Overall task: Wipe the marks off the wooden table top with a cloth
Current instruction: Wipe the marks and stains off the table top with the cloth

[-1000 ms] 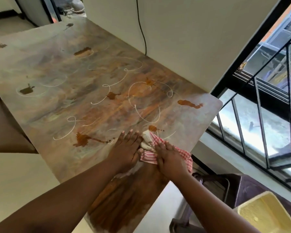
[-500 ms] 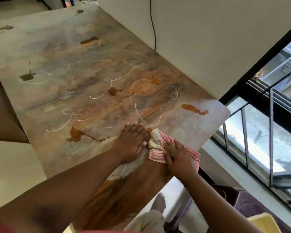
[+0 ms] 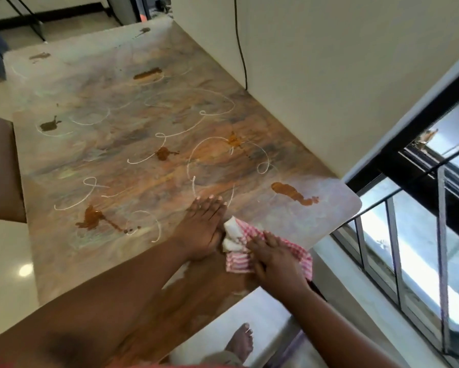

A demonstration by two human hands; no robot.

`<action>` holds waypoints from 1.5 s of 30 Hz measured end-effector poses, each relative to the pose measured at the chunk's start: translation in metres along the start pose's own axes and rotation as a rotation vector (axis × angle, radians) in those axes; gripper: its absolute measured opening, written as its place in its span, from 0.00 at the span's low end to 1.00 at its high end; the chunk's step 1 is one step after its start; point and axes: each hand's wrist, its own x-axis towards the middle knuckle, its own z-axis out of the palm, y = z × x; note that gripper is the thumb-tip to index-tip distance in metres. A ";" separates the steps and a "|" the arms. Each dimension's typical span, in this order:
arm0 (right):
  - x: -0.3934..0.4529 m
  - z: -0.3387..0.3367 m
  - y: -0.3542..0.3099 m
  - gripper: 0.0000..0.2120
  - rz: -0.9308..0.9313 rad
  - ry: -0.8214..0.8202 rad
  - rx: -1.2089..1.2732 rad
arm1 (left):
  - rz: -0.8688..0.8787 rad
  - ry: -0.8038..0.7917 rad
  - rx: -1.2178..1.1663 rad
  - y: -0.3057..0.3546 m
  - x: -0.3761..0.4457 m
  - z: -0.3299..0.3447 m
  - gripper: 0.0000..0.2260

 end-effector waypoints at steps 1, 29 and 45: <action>-0.006 0.005 -0.001 0.23 -0.053 -0.027 0.003 | 0.010 -0.006 -0.001 0.004 0.004 0.000 0.28; 0.038 -0.054 0.113 0.17 0.196 0.076 -0.004 | 0.064 -0.095 0.095 0.039 0.067 -0.009 0.29; 0.035 -0.064 0.116 0.16 0.261 0.104 -0.029 | 0.054 -0.098 0.015 0.028 0.059 -0.008 0.29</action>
